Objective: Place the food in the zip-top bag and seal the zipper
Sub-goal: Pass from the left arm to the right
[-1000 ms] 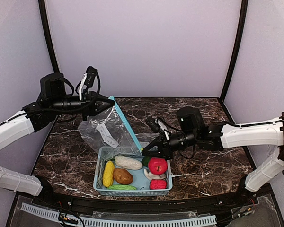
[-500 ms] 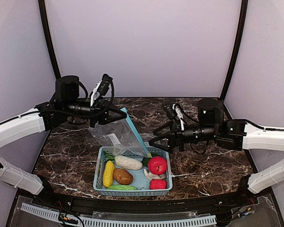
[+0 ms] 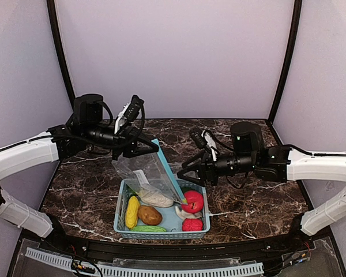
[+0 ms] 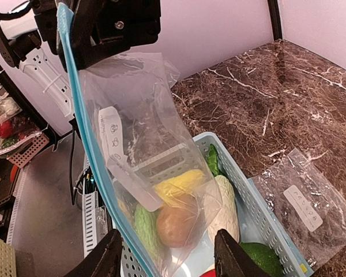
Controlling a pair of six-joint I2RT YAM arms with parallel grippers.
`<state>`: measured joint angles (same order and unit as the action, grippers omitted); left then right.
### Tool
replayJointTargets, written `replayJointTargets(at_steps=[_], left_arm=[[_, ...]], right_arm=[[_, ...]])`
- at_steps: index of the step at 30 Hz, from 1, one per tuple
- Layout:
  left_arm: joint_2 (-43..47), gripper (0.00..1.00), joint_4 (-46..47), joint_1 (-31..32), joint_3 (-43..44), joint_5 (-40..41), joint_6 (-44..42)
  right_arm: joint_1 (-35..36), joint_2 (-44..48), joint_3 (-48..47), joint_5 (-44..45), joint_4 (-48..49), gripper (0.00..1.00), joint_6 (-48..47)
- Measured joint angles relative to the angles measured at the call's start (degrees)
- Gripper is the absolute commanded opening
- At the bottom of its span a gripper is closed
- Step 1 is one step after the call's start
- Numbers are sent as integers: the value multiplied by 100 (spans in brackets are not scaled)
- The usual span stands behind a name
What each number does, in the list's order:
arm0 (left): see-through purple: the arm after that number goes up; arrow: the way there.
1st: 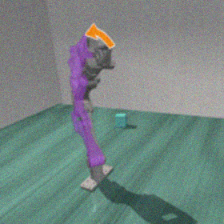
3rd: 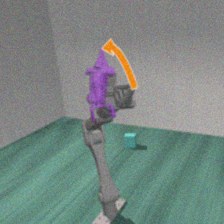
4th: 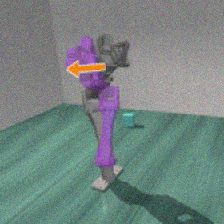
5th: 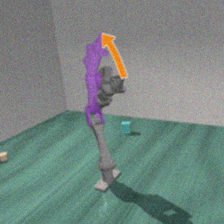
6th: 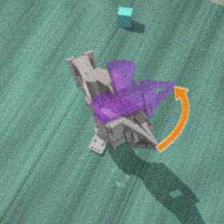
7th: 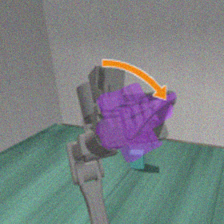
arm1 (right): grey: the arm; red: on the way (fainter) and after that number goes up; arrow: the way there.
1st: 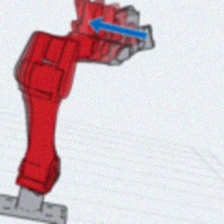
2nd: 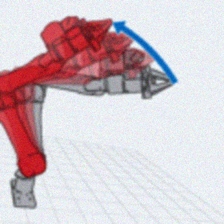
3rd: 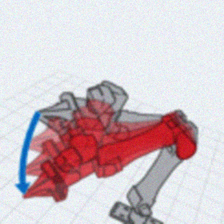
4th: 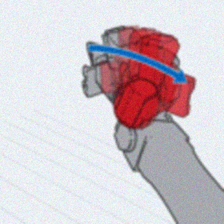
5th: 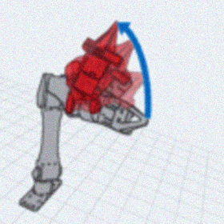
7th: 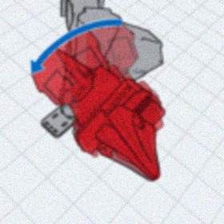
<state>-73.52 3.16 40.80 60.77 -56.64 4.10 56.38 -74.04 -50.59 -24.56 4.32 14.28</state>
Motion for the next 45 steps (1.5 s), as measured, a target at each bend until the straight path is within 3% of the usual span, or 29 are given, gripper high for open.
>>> replayJointTargets(at_steps=[33,45], left_arm=[[-81,1,-4,37,7,-59,0],[-83,1,-2,74,7,-63,0]], right_arm=[[39,-387,-214,-529,39,36,-118],[70,-645,-404,-623,39,10,-229]])
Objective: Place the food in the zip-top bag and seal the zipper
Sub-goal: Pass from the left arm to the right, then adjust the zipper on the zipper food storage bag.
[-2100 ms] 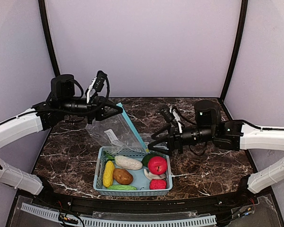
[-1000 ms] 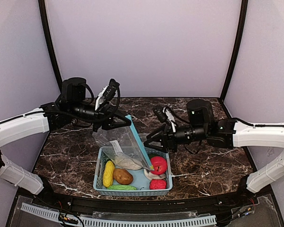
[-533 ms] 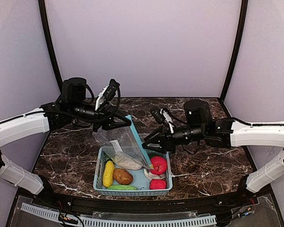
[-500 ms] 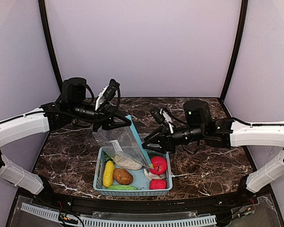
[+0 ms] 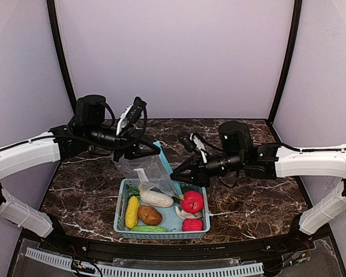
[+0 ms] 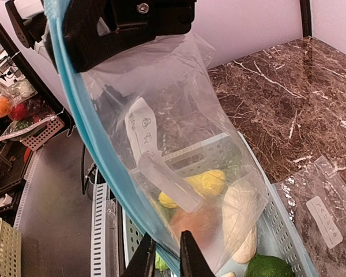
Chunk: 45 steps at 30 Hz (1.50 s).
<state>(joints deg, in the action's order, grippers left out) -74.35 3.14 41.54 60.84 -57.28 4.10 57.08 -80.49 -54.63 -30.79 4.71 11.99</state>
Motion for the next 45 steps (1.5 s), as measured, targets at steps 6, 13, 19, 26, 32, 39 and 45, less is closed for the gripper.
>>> replayJointTargets(at_steps=[6,13,19,26,32,39,45], left_arm=[[-22,1,7,0,0,4,0],[-24,14,-2,0,22,162,-90],[13,61,-116,0,17,723,-297],[566,85,-155,0,-98,1904,-514],[1143,88,-160,0,-131,2938,-662],[1237,89,-337,-31,-125,3746,-601],[938,87,-304,-55,-79,3768,-173]], right_arm=[[37,-2,-2,-98,87,0,17],[63,28,24,111,142,0,61],[63,284,68,741,122,0,101],[9,577,68,1613,-15,0,221],[-367,903,68,2260,-494,0,275],[-927,1331,-39,3045,-1167,0,262],[-1038,1327,-409,3668,-1427,0,225]])
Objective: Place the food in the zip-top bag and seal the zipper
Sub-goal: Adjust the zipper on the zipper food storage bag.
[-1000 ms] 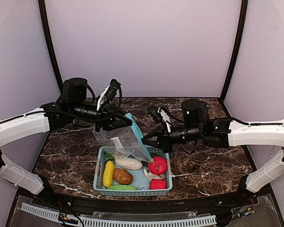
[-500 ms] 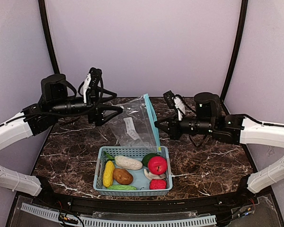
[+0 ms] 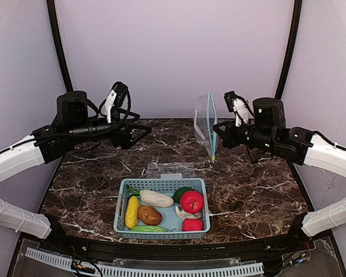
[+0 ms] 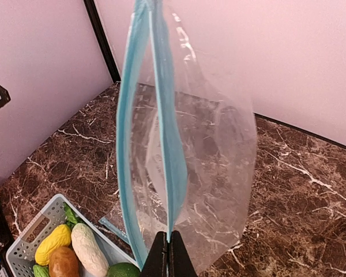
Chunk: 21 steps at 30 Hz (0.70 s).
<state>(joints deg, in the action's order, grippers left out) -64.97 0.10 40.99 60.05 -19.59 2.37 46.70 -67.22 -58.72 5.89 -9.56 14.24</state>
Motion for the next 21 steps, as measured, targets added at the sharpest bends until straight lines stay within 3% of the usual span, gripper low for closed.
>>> replayJointTargets(at_steps=[21], left_arm=[[-1578,82,1040,0,-326,-1390,1641]], right_arm=[[656,-2081,-398,-490,1113,0,732]])
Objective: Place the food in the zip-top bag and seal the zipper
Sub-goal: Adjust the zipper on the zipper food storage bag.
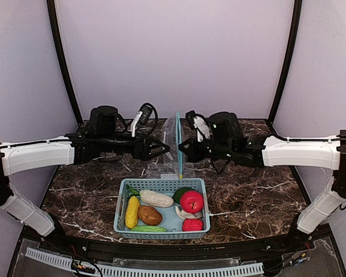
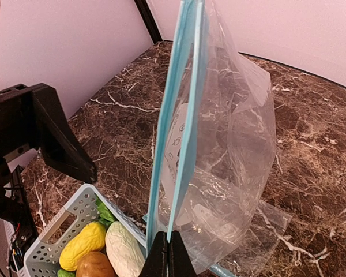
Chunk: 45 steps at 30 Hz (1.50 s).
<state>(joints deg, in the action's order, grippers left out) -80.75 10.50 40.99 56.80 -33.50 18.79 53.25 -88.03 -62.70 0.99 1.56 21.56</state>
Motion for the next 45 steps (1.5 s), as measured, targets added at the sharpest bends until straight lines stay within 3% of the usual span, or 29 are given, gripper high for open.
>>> replayJointTargets(at_steps=[14,22,37,45], left_arm=[[-295,78,9,0,0,35,199],[-306,57,-122,0,2,291,212],[-304,34,-522,-2,4,1106,229],[-304,31,-802,0,7,1626,225]], right_arm=[[251,-352,-118,-632,365,0,17],[424,-396,-179,-737,404,0,-50],[442,-396,-177,-549,326,0,-50],[514,-393,-186,-382,302,0,-50]])
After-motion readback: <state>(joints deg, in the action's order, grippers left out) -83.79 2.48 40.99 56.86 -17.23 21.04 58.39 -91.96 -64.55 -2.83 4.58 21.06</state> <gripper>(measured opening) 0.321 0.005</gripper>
